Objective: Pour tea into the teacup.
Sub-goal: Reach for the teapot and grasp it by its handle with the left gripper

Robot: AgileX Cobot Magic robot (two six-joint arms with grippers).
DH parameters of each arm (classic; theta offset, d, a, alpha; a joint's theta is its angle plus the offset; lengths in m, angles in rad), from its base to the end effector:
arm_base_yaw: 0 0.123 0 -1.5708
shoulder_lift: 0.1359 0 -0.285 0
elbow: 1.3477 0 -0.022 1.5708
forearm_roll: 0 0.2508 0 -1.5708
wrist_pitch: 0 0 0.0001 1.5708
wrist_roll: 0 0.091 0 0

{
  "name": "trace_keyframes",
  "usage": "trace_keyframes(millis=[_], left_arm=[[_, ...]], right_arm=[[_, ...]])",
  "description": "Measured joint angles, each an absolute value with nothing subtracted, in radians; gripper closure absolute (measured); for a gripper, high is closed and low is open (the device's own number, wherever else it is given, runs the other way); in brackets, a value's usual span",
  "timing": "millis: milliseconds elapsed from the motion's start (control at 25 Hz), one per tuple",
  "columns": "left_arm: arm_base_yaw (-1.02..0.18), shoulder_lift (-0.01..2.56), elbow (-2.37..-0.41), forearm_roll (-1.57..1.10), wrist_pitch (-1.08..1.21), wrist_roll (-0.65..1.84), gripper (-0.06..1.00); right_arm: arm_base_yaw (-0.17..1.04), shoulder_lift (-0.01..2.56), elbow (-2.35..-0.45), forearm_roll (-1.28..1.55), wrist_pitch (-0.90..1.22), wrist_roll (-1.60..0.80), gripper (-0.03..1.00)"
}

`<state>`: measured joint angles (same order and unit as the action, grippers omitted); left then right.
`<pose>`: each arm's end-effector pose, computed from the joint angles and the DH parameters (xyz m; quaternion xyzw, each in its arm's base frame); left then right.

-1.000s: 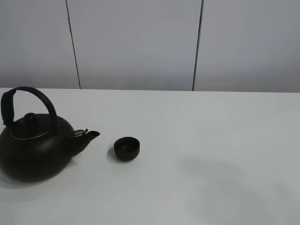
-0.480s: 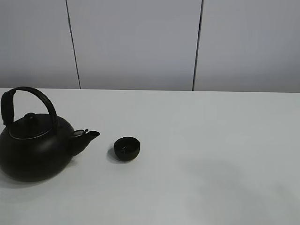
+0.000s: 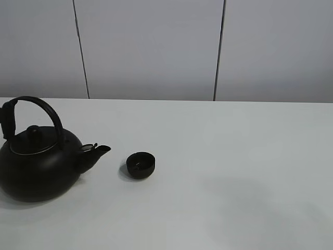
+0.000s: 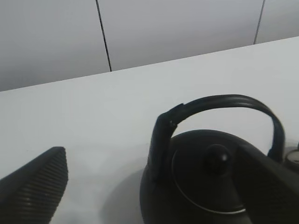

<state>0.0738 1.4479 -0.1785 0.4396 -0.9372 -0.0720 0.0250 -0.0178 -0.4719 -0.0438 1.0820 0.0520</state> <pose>0.2027 -0.0163 0.1594 0.1533 0.7825 -0.0585 0.6006 -0.0052 -0.0037 0.2678 0.0126 0.8611 -0.0023 0.5083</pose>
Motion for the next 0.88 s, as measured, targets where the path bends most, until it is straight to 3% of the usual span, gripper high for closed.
trace_keyframes(millis=[280,880], left_arm=[[0.111,1.663,-0.184,0.439,-1.129,0.067,0.34],[0.111,1.750,-0.312,0.492,-1.136,0.099,0.37]], right_arm=[[0.025,-0.018,-0.472,-0.044,1.082,0.052,0.41],[0.025,-0.018,-0.472,-0.044,1.081,0.052,0.41]])
